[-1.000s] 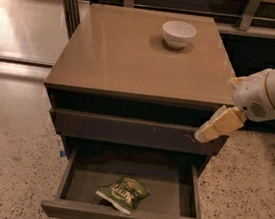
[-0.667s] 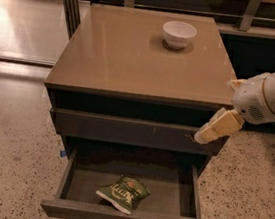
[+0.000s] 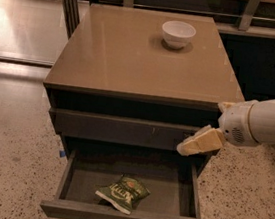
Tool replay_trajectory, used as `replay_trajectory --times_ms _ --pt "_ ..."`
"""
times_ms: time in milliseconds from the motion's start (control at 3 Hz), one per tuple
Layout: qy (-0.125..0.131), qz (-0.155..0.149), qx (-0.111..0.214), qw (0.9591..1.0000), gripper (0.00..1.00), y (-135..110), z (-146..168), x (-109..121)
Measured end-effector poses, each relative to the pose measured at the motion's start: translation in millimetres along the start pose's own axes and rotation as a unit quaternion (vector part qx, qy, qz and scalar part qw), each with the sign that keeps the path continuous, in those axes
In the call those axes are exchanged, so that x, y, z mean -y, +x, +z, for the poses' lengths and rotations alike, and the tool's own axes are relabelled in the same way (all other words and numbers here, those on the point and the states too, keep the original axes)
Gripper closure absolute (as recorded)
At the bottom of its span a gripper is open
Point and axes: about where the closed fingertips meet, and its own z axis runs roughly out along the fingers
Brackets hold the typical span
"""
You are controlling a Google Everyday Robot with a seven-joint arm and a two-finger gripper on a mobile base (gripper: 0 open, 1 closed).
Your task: Pick green jalapeno chip bag from middle drawer and place on counter
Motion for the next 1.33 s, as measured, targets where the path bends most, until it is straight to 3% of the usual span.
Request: replay_trajectory --times_ms 333,667,1000,1333 --pt "-0.045 0.037 0.034 0.9977 0.00 7.8 38.4 -16.2" --pt "-0.045 0.037 0.034 0.9977 0.00 7.7 38.4 -16.3" --pt "-0.049 0.072 0.050 0.9949 0.00 28.5 54.0 -30.4" --pt "-0.082 0.135 0.082 0.9840 0.00 51.7 97.5 -61.0"
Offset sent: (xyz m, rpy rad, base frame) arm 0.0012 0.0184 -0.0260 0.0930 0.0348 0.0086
